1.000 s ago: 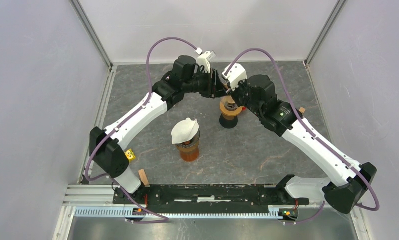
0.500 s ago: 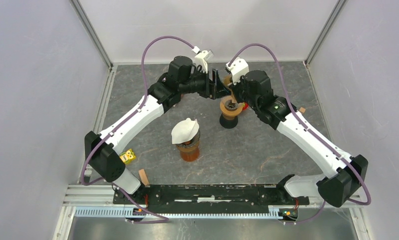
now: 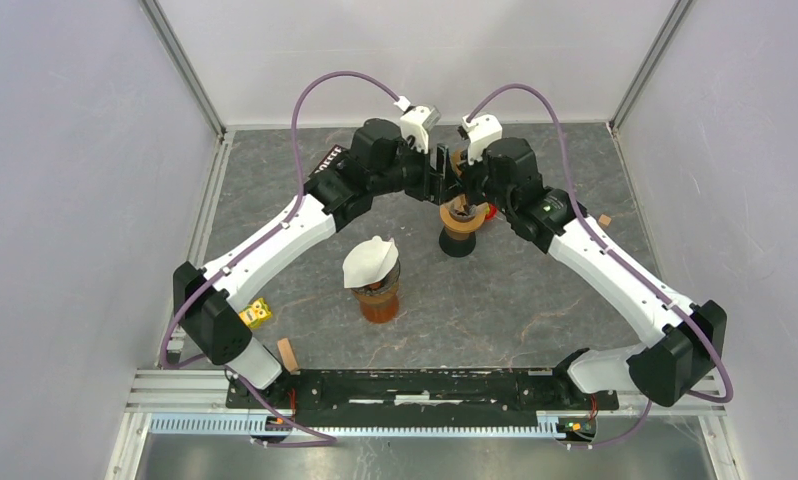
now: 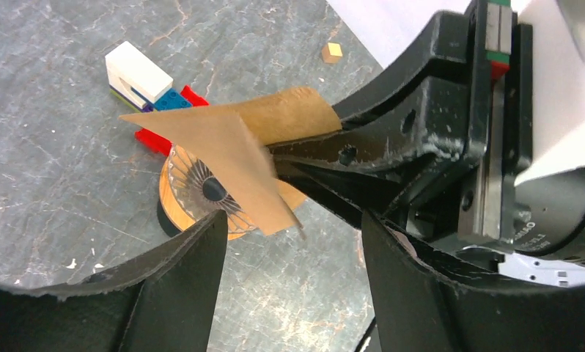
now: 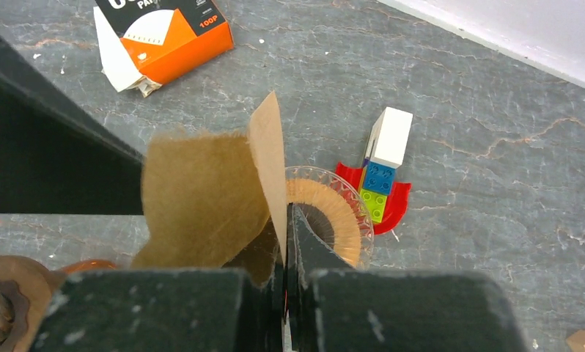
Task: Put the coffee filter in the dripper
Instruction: Pick up the coffee filter from the coffee filter holder, then place the coffee filter at the center of the board.
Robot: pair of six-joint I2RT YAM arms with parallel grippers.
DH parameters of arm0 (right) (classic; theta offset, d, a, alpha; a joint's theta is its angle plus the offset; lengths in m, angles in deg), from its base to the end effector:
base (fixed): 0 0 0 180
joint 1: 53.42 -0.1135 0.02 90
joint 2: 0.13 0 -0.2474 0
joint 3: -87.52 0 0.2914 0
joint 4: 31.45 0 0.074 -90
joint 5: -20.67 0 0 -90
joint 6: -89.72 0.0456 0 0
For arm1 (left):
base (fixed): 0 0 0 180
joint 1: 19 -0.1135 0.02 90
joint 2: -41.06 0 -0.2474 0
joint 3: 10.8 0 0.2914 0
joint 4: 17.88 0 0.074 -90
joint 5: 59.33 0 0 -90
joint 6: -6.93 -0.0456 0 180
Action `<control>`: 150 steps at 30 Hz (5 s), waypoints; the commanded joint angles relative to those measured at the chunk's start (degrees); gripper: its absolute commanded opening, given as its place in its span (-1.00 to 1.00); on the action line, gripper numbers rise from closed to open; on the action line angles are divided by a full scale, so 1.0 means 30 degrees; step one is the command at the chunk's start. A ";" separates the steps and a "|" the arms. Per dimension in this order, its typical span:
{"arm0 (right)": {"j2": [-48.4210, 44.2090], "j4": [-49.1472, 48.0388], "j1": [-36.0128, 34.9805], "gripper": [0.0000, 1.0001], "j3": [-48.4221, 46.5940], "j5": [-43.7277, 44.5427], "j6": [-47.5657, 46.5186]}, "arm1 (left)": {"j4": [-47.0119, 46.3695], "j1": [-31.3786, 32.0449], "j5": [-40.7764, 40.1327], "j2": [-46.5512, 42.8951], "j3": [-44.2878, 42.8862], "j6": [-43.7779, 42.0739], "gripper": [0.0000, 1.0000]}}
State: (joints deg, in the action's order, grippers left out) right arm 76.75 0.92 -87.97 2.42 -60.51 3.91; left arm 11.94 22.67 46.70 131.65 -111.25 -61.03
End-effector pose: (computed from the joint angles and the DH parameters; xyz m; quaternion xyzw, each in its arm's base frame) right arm 0.3012 0.1989 0.3474 -0.1788 0.8186 0.1189 0.5327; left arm 0.3057 -0.2889 0.3706 0.2171 0.7854 -0.3969 0.4224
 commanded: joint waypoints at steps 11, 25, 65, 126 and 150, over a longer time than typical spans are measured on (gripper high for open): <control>-0.0179 -0.0879 0.1136 -1.00 -0.0125 -0.1476 0.2217 | 0.0205 0.1028 -0.2897 -0.0005 -0.0182 -0.2983 0.35; -0.0087 -0.1098 0.2052 -1.00 0.0358 -0.3130 0.3535 | -0.0166 0.1968 -0.5107 0.0426 0.0094 -0.4854 0.34; -0.0924 -0.2406 0.2386 -1.00 0.1336 -0.6398 0.1139 | -0.0726 -0.0291 -0.0397 -0.1756 0.0965 -0.5762 -0.13; -0.2442 -0.3324 0.2362 0.53 0.2561 -1.2934 -0.4881 | 1.0069 -1.8120 0.5026 -0.4501 0.5773 -1.0579 -0.95; -0.2455 -0.3422 0.2352 0.60 0.3432 -1.2778 -0.4986 | 0.7428 -1.9748 0.3124 0.1618 0.5406 -1.0546 0.45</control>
State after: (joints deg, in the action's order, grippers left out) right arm 69.91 -7.67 -81.04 12.76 -98.80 -10.89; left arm 38.45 -38.11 57.46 140.08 -91.14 -93.88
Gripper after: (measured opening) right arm 0.798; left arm 0.631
